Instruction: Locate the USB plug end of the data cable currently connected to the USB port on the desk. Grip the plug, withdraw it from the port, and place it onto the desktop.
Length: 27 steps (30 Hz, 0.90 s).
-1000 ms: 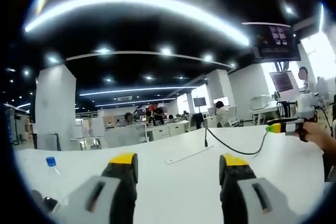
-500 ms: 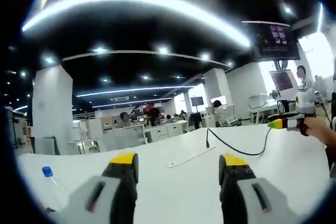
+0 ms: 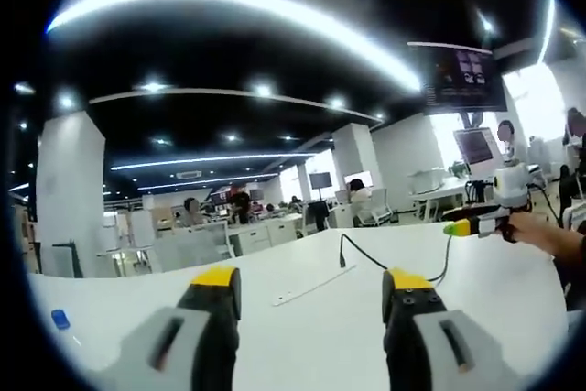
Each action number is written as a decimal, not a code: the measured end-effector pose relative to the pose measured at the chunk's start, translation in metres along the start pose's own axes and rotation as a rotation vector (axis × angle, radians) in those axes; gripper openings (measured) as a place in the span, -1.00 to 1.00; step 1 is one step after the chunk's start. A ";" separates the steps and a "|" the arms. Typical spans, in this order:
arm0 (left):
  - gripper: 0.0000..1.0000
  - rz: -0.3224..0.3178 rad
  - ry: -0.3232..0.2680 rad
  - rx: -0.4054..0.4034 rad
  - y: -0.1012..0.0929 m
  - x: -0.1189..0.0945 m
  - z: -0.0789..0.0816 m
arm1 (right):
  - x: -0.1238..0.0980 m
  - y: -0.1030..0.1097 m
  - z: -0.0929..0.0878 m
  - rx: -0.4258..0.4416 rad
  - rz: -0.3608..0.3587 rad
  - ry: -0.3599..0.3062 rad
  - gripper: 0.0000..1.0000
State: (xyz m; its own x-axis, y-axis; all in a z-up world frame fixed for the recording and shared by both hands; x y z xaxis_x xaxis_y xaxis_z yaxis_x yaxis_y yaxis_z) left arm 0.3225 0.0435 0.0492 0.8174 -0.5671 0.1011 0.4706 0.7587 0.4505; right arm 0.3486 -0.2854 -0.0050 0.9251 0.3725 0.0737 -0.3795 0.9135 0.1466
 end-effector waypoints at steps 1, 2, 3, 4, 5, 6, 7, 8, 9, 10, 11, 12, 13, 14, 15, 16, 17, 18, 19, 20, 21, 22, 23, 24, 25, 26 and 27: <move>0.25 -0.010 0.000 0.004 -0.001 0.002 0.000 | 0.001 0.000 0.000 -0.002 0.002 0.001 0.03; 0.25 -0.024 0.001 0.006 -0.002 0.005 0.000 | 0.002 0.000 0.001 -0.005 0.003 0.003 0.04; 0.25 -0.038 0.002 0.007 -0.004 0.008 -0.001 | 0.004 0.000 0.002 -0.009 0.005 0.006 0.04; 0.26 -0.047 0.003 0.010 -0.004 0.010 -0.001 | 0.005 0.000 0.003 -0.014 0.007 0.008 0.04; 0.26 -0.054 0.005 0.014 -0.005 0.013 -0.001 | 0.007 0.000 0.003 -0.026 0.013 0.013 0.04; 0.27 -0.058 0.009 0.021 -0.005 0.015 -0.002 | 0.009 0.000 0.003 -0.032 0.013 0.021 0.04; 0.28 -0.062 0.012 0.031 -0.005 0.018 -0.003 | 0.011 -0.001 0.004 -0.041 0.013 0.028 0.04; 0.28 -0.068 0.014 0.040 -0.006 0.020 -0.003 | 0.013 -0.002 0.005 -0.047 0.013 0.033 0.04; 0.28 -0.073 0.015 0.043 -0.006 0.022 -0.004 | 0.015 -0.003 0.006 -0.050 0.013 0.037 0.05; 0.28 -0.076 0.016 0.045 -0.006 0.024 -0.004 | 0.017 -0.004 0.007 -0.052 0.012 0.039 0.05; 0.28 -0.080 0.016 0.044 -0.005 0.026 -0.005 | 0.018 -0.004 0.007 -0.050 0.014 0.040 0.05; 0.28 -0.082 0.014 0.042 -0.005 0.028 -0.006 | 0.020 -0.005 0.008 -0.044 0.016 0.041 0.06; 0.28 -0.082 0.013 0.039 -0.004 0.030 -0.007 | 0.022 -0.006 0.009 -0.036 0.015 0.040 0.08; 0.27 -0.079 0.014 0.033 -0.003 0.031 -0.008 | 0.023 -0.007 0.009 -0.029 0.014 0.040 0.09; 0.27 -0.070 0.013 0.025 -0.001 0.033 -0.009 | 0.025 -0.009 0.009 -0.019 0.013 0.040 0.09; 0.26 -0.067 0.012 0.024 0.001 0.034 -0.010 | 0.026 -0.010 0.008 -0.012 0.013 0.040 0.09; 0.26 -0.065 0.011 0.023 0.001 0.035 -0.011 | 0.027 -0.010 0.008 -0.008 0.013 0.040 0.09; 0.26 -0.058 0.010 0.021 0.004 0.036 -0.012 | 0.029 -0.012 0.008 -0.003 0.010 0.040 0.09; 0.25 -0.054 0.009 0.020 0.005 0.037 -0.014 | 0.030 -0.014 0.007 -0.001 0.006 0.038 0.09; 0.25 -0.051 0.008 0.019 0.006 0.038 -0.015 | 0.031 -0.015 0.007 0.000 0.003 0.037 0.09; 0.25 -0.046 0.007 0.015 0.008 0.040 -0.017 | 0.032 -0.016 0.007 0.000 0.000 0.034 0.09; 0.25 -0.045 0.008 0.013 0.009 0.040 -0.017 | 0.033 -0.016 0.007 0.000 -0.001 0.033 0.09; 0.26 -0.040 0.011 0.008 0.010 0.042 -0.020 | 0.034 -0.017 0.008 0.001 -0.001 0.028 0.09; 0.26 -0.035 0.013 0.002 0.012 0.043 -0.023 | 0.035 -0.017 0.008 0.002 -0.001 0.023 0.09; 0.26 -0.029 0.016 -0.003 0.014 0.045 -0.025 | 0.037 -0.018 0.008 0.002 0.000 0.019 0.09; 0.26 -0.026 0.018 -0.011 0.015 0.046 -0.028 | 0.038 -0.018 0.007 0.001 -0.001 0.017 0.09; 0.26 -0.023 0.021 -0.018 0.017 0.048 -0.031 | 0.039 -0.019 0.007 0.000 -0.002 0.015 0.09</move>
Point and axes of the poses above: the point that each gripper's makers call its tool centre point, and the gripper's own axes: x roughly forward along the fingers, y roughly to its left, z roughly out of its top, the point moved 3 cm from there along -x, roughly backward along the fingers, and after that the axes turned 14 degrees about x, right-handed, at the moved point
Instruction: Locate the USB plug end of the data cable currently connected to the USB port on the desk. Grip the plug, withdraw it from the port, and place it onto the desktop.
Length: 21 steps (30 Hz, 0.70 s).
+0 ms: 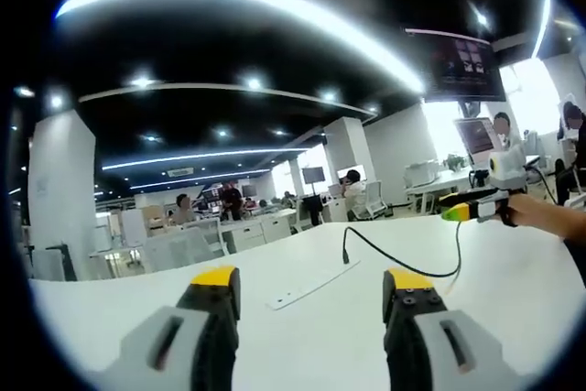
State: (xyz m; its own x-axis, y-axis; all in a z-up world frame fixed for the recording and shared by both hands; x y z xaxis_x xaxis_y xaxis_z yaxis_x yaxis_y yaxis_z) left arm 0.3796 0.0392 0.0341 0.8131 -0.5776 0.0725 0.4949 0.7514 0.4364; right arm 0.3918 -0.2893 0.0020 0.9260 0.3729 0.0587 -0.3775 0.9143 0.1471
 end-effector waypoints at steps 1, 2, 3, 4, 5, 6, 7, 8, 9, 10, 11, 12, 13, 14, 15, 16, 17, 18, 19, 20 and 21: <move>0.26 0.001 0.005 -0.002 0.001 0.001 -0.003 | 0.001 -0.001 0.000 -0.002 -0.002 -0.002 0.09; 0.26 0.005 0.007 -0.003 0.002 0.002 -0.005 | 0.003 -0.001 -0.001 -0.004 -0.004 -0.002 0.09; 0.26 0.008 0.009 -0.001 0.004 0.004 -0.007 | 0.005 -0.002 -0.001 -0.007 -0.006 -0.003 0.09; 0.26 0.008 0.011 0.003 0.004 0.005 -0.009 | 0.006 -0.003 0.000 -0.011 -0.007 -0.004 0.09; 0.26 0.008 0.012 0.006 0.005 0.006 -0.011 | 0.008 -0.003 0.000 -0.016 -0.008 -0.006 0.09; 0.26 0.009 0.010 0.007 0.005 0.007 -0.012 | 0.010 -0.004 0.001 -0.020 -0.009 -0.009 0.09; 0.26 0.009 0.009 0.008 0.006 0.009 -0.013 | 0.012 -0.006 0.002 -0.022 -0.011 -0.013 0.09; 0.25 0.009 0.008 0.008 0.007 0.010 -0.014 | 0.014 -0.007 0.002 -0.022 -0.014 -0.016 0.09; 0.25 0.007 0.008 0.009 0.007 0.012 -0.015 | 0.015 -0.008 0.003 -0.021 -0.015 -0.016 0.09; 0.26 0.004 0.009 0.012 0.007 0.013 -0.016 | 0.017 -0.009 0.003 -0.020 -0.017 -0.016 0.09; 0.26 0.002 0.010 0.013 0.007 0.015 -0.016 | 0.018 -0.010 0.003 -0.020 -0.021 -0.015 0.09; 0.26 -0.002 0.014 0.018 0.007 0.017 -0.017 | 0.020 -0.012 0.002 -0.021 -0.027 -0.010 0.09; 0.26 -0.007 0.016 0.024 0.006 0.018 -0.018 | 0.021 -0.014 0.001 -0.023 -0.035 -0.003 0.09; 0.26 -0.012 0.020 0.029 0.005 0.020 -0.019 | 0.022 -0.015 0.001 -0.021 -0.038 -0.001 0.09; 0.26 -0.013 0.020 0.032 0.005 0.021 -0.020 | 0.023 -0.016 0.000 -0.019 -0.039 0.002 0.09; 0.26 -0.017 0.022 0.034 0.005 0.023 -0.021 | 0.024 -0.017 -0.001 -0.017 -0.040 0.005 0.09; 0.26 -0.019 0.022 0.034 0.004 0.024 -0.021 | 0.025 -0.018 -0.002 -0.015 -0.042 0.009 0.09; 0.26 -0.021 0.022 0.031 0.004 0.025 -0.022 | 0.026 -0.019 -0.002 -0.014 -0.043 0.012 0.09; 0.26 -0.025 0.024 0.029 0.003 0.027 -0.023 | 0.027 -0.020 -0.003 -0.012 -0.044 0.015 0.09; 0.26 -0.028 0.025 0.029 0.002 0.029 -0.024 | 0.028 -0.021 -0.003 -0.011 -0.045 0.016 0.09; 0.26 -0.032 0.028 0.030 0.001 0.031 -0.024 | 0.029 -0.022 -0.004 -0.011 -0.046 0.017 0.09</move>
Point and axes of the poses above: the point that each gripper's makers call its tool centre point, and the gripper's own axes: x roughly forward along the fingers, y roughly to its left, z roughly out of its top, the point moved 3 cm from there along -x, roughly backward along the fingers, and after that the axes turned 14 degrees about x, right-handed, at the moved point
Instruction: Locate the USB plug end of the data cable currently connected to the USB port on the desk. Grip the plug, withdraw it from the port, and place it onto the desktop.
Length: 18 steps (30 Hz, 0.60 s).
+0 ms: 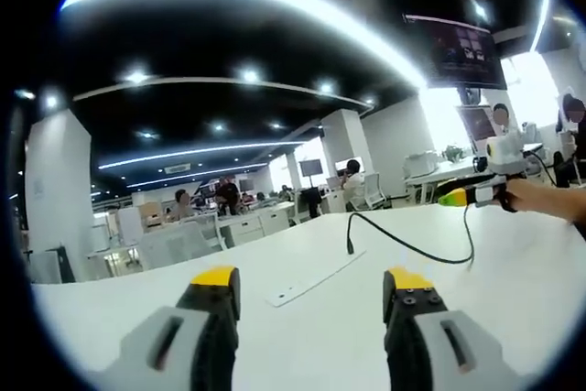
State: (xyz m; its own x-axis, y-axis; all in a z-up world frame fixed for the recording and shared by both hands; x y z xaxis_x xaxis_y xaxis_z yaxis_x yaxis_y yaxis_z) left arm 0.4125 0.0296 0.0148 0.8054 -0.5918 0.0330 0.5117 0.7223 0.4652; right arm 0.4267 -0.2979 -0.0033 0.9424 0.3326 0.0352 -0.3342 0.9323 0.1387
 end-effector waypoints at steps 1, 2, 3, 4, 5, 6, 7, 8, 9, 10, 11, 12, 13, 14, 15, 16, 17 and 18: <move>0.26 -0.004 0.002 0.002 -0.001 0.002 -0.001 | 0.001 -0.001 -0.001 0.001 -0.002 0.002 0.09; 0.26 -0.007 0.001 0.003 -0.001 0.004 -0.001 | 0.002 -0.002 -0.001 0.001 -0.003 0.002 0.09; 0.26 -0.011 0.000 0.003 -0.002 0.005 -0.001 | 0.003 -0.003 -0.001 -0.001 -0.005 0.003 0.09; 0.26 -0.014 -0.002 0.002 -0.003 0.007 -0.001 | 0.004 -0.004 -0.002 -0.003 -0.007 0.005 0.09; 0.26 -0.018 -0.003 0.002 -0.004 0.009 -0.001 | 0.006 -0.006 -0.002 -0.004 -0.010 0.006 0.09; 0.26 -0.020 -0.004 0.002 -0.004 0.011 -0.001 | 0.007 -0.007 -0.003 -0.004 -0.012 0.007 0.09; 0.26 -0.023 -0.003 0.004 -0.005 0.013 -0.002 | 0.008 -0.008 -0.003 -0.005 -0.014 0.008 0.09; 0.26 -0.025 0.000 0.004 -0.005 0.014 -0.002 | 0.009 -0.009 -0.003 -0.006 -0.017 0.007 0.09; 0.26 -0.027 0.001 0.004 -0.006 0.016 -0.002 | 0.011 -0.010 -0.003 -0.007 -0.019 0.007 0.09; 0.26 -0.032 0.001 0.003 -0.007 0.018 -0.003 | 0.013 -0.011 -0.003 -0.008 -0.021 0.009 0.09; 0.26 -0.038 0.002 0.003 -0.007 0.020 -0.003 | 0.014 -0.012 -0.003 -0.009 -0.024 0.013 0.09; 0.26 -0.044 0.004 0.006 -0.008 0.022 -0.004 | 0.015 -0.014 -0.004 -0.011 -0.030 0.020 0.09; 0.26 -0.047 0.006 0.010 -0.009 0.024 -0.005 | 0.017 -0.015 -0.005 -0.013 -0.036 0.025 0.09; 0.26 -0.051 0.010 0.013 -0.009 0.026 -0.006 | 0.019 -0.017 -0.005 -0.016 -0.039 0.027 0.09; 0.26 -0.052 0.011 0.014 -0.010 0.026 -0.006 | 0.020 -0.017 -0.005 -0.017 -0.040 0.028 0.09; 0.26 -0.062 0.015 0.012 -0.011 0.030 -0.008 | 0.023 -0.018 -0.006 -0.021 -0.044 0.036 0.09; 0.26 -0.070 0.017 0.003 -0.013 0.032 -0.010 | 0.025 -0.019 -0.007 -0.023 -0.045 0.040 0.09; 0.26 -0.075 0.019 -0.001 -0.014 0.034 -0.012 | 0.027 -0.020 -0.008 -0.025 -0.045 0.045 0.09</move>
Point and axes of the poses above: the point that each gripper's makers call its tool centre point, and the gripper's own axes: x roughly forward along the fingers, y roughly to its left, z roughly out of its top, the point moved 3 cm from there along -x, roughly backward along the fingers, and after that the axes turned 14 degrees about x, right-handed, at the moved point
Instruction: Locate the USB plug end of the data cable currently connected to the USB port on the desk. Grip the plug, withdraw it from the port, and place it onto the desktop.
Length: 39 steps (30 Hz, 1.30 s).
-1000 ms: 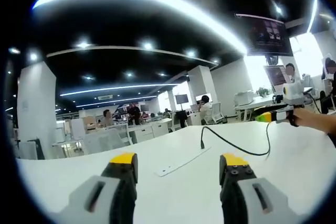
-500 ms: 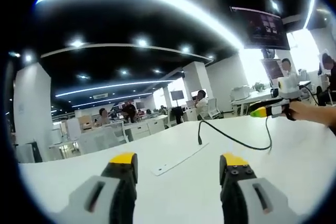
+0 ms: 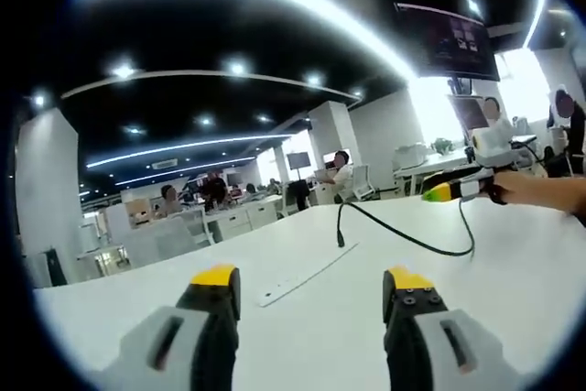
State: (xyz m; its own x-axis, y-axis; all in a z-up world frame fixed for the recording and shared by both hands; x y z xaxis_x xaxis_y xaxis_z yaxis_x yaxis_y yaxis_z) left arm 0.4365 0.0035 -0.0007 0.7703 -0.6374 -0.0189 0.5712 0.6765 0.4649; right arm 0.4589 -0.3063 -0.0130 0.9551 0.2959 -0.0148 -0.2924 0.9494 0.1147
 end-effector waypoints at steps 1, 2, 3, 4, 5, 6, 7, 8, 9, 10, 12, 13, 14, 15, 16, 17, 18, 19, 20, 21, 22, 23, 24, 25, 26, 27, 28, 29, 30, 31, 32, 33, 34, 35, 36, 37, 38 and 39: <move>0.26 -0.003 0.002 -0.003 -0.001 0.002 -0.001 | 0.002 -0.001 -0.001 -0.001 0.000 0.005 0.09; 0.26 -0.004 0.003 -0.003 -0.001 0.003 -0.002 | 0.003 -0.001 -0.002 -0.003 -0.001 0.009 0.09; 0.25 -0.010 0.010 0.006 -0.003 0.006 -0.005 | 0.005 -0.001 -0.003 -0.008 -0.002 0.014 0.08; 0.25 -0.014 0.017 0.019 -0.004 0.008 -0.008 | 0.006 -0.003 -0.004 -0.028 -0.008 0.017 0.08; 0.25 -0.020 0.024 0.033 -0.006 0.010 -0.010 | 0.007 -0.004 -0.005 -0.043 -0.014 0.016 0.07; 0.25 -0.024 0.029 0.047 -0.008 0.012 -0.012 | 0.008 -0.005 -0.005 -0.063 -0.020 0.011 0.06; 0.25 -0.028 0.034 0.056 -0.009 0.014 -0.014 | 0.010 -0.005 -0.007 -0.071 -0.022 0.014 0.06; 0.25 -0.030 0.035 0.060 -0.010 0.016 -0.015 | 0.013 -0.006 -0.009 -0.070 -0.024 0.018 0.06; 0.25 -0.033 0.036 0.065 -0.011 0.018 -0.017 | 0.015 -0.008 -0.011 -0.065 -0.024 0.029 0.06; 0.25 -0.036 0.036 0.071 -0.011 0.020 -0.017 | 0.018 -0.008 -0.013 -0.057 -0.021 0.039 0.06; 0.25 -0.039 0.035 0.075 -0.012 0.024 -0.018 | 0.023 -0.009 -0.016 -0.051 -0.020 0.047 0.06; 0.25 -0.043 0.034 0.079 -0.013 0.026 -0.019 | 0.026 -0.010 -0.017 -0.055 -0.021 0.051 0.06; 0.25 -0.047 0.032 0.082 -0.014 0.028 -0.019 | 0.028 -0.010 -0.018 -0.060 -0.021 0.052 0.06; 0.25 -0.053 0.029 0.085 -0.015 0.030 -0.019 | 0.030 -0.011 -0.019 -0.062 -0.022 0.052 0.06; 0.25 -0.058 0.026 0.084 -0.017 0.032 -0.019 | 0.033 -0.011 -0.020 -0.063 -0.022 0.053 0.06; 0.25 -0.065 0.023 0.083 -0.018 0.035 -0.019 | 0.036 -0.011 -0.020 -0.063 -0.020 0.056 0.06; 0.25 -0.069 0.020 0.081 -0.019 0.036 -0.019 | 0.039 -0.012 -0.021 -0.061 -0.019 0.061 0.06; 0.25 -0.071 0.019 0.080 -0.019 0.037 -0.019 | 0.040 -0.012 -0.022 -0.061 -0.018 0.062 0.06; 0.25 -0.075 0.016 0.081 -0.020 0.039 -0.020 | 0.043 -0.012 -0.022 -0.056 -0.018 0.066 0.07; 0.25 -0.077 0.013 0.084 -0.021 0.041 -0.021 | 0.045 -0.013 -0.022 -0.055 -0.018 0.066 0.07; 0.25 -0.076 0.007 0.085 -0.021 0.042 -0.021 | 0.047 -0.013 -0.022 -0.057 -0.019 0.063 0.07; 0.25 -0.075 0.003 0.084 -0.021 0.042 -0.021 | 0.049 -0.013 -0.022 -0.058 -0.020 0.060 0.07; 0.25 -0.075 -0.001 0.083 -0.022 0.043 -0.022 | 0.051 -0.013 -0.022 -0.060 -0.020 0.058 0.07; 0.25 -0.076 -0.003 0.082 -0.022 0.044 -0.023 | 0.052 -0.013 -0.022 -0.060 -0.020 0.058 0.07; 0.24 -0.077 -0.001 0.081 -0.023 0.045 -0.025 | 0.054 -0.013 -0.022 -0.061 -0.022 0.061 0.07; 0.24 -0.079 0.000 0.082 -0.024 0.045 -0.026 | 0.055 -0.014 -0.022 -0.062 -0.022 0.063 0.07; 0.24 -0.082 0.001 0.082 -0.024 0.045 -0.027 | 0.057 -0.013 -0.023 -0.063 -0.021 0.066 0.07; 0.24 -0.086 0.000 0.078 -0.025 0.045 -0.028 | 0.059 -0.013 -0.023 -0.062 -0.021 0.070 0.07; 0.24 -0.088 -0.002 0.074 -0.025 0.046 -0.029 | 0.060 -0.014 -0.024 -0.056 -0.023 0.071 0.07; 0.24 -0.090 -0.005 0.069 -0.026 0.047 -0.029 | 0.061 -0.014 -0.024 -0.049 -0.026 0.068 0.07; 0.24 -0.093 -0.009 0.064 -0.026 0.048 -0.029 | 0.063 -0.014 -0.024 -0.036 -0.028 0.060 0.07; 0.24 -0.097 -0.013 0.062 -0.027 0.049 -0.029 | 0.067 -0.013 -0.025 -0.024 -0.027 0.057 0.07; 0.24 -0.103 -0.016 0.062 -0.028 0.051 -0.030 | 0.070 -0.013 -0.027 -0.020 -0.028 0.061 0.07; 0.24 -0.109 -0.015 0.065 -0.030 0.052 -0.030 | 0.072 -0.013 -0.029 -0.020 -0.030 0.070 0.07; 0.24 -0.111 -0.014 0.068 -0.030 0.053 -0.030 | 0.075 -0.012 -0.031 -0.021 -0.033 0.074 0.08; 0.24 -0.115 -0.014 0.069 -0.031 0.054 -0.030 | 0.077 -0.013 -0.032 -0.024 -0.036 0.078 0.08; 0.24 -0.119 -0.015 0.068 -0.031 0.054 -0.030 | 0.079 -0.013 -0.033 -0.024 -0.039 0.083 0.08; 0.24 -0.123 -0.018 0.066 -0.032 0.055 -0.029 | 0.081 -0.013 -0.034 -0.022 -0.040 0.085 0.08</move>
State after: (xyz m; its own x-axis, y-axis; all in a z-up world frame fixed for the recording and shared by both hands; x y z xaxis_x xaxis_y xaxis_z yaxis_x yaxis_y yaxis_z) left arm 0.4693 -0.0424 -0.0425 0.6897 -0.7213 -0.0636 0.6409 0.5673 0.5171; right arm 0.5388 -0.2910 -0.0494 0.9589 0.2643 -0.1030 -0.2555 0.9626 0.0905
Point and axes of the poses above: the point that each gripper's makers call its tool centre point, and the gripper's own axes: x roughly forward along the fingers, y roughly to its left, z roughly out of its top, the point moved 3 cm from there along -x, roughly backward along the fingers, and after that the axes turned 14 degrees about x, right-handed, at the moved point
